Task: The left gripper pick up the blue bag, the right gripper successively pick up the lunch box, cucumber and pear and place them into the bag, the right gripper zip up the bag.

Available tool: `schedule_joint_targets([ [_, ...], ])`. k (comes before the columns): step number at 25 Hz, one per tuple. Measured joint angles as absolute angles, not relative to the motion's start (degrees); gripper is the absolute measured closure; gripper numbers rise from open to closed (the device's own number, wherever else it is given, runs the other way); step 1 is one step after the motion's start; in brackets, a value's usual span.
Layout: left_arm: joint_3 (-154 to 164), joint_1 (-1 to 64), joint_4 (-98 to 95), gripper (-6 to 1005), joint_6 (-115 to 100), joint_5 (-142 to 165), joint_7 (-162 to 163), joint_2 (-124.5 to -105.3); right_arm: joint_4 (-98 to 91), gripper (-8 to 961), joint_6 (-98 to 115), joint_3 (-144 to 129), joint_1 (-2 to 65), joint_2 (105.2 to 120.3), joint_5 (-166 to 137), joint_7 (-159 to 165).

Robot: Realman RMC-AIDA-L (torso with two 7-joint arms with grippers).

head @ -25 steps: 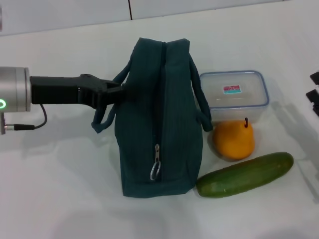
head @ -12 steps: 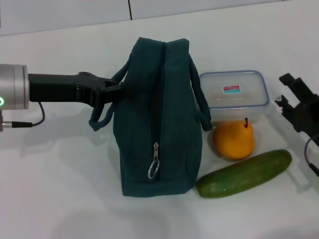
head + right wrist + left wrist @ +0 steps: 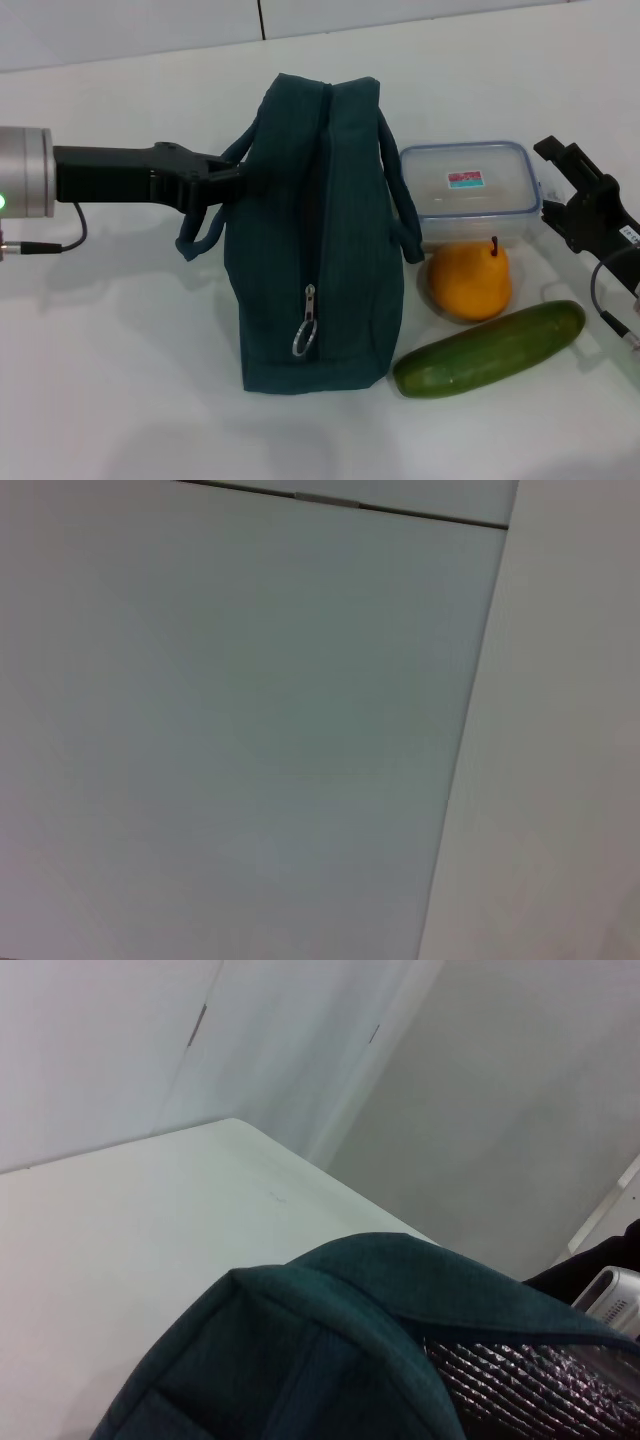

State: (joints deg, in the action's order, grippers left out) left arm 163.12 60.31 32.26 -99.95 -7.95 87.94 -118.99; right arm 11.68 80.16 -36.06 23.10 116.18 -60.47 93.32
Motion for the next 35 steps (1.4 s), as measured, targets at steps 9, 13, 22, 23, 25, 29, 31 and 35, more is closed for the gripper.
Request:
schedule_joint_targets([
  [9,163.1,60.6,32.3,952,-99.9,-7.9,87.9,-119.0,10.4,199,80.0,-36.3,23.6,116.17,-60.5,95.1],
  [13,163.1,60.6,32.3,952,-99.8,-8.0,87.9,-119.04,9.4,238,79.7,-36.3,23.9,116.18,-61.7,95.9],
  [22,163.1,60.5,32.1,953,-99.8,-8.3,87.9,-119.19,9.1,550,78.6,-36.4,24.1,116.18,-62.1,97.2],
  [23,163.1,60.5,32.1,953,-99.8,-8.4,87.9,-119.19,9.0,586,78.6,-36.4,24.1,116.18,-62.0,97.2],
  [25,163.1,60.5,32.0,953,-99.8,-8.4,87.9,-119.23,9.0,622,78.6,-36.5,24.0,116.16,-62.1,97.3],
  [29,163.1,60.5,31.8,953,-99.8,-8.5,87.9,-119.29,8.9,695,77.8,-36.4,23.8,116.09,-62.0,97.4],
  [31,163.1,60.5,31.8,953,-99.8,-8.6,87.9,-119.33,8.9,731,77.0,-36.4,23.8,116.03,-62.1,97.6],
  [35,163.1,60.3,31.7,953,-99.9,-9.1,87.9,-119.35,7.7,756,76.1,-36.5,23.8,115.97,-63.4,98.0],
])
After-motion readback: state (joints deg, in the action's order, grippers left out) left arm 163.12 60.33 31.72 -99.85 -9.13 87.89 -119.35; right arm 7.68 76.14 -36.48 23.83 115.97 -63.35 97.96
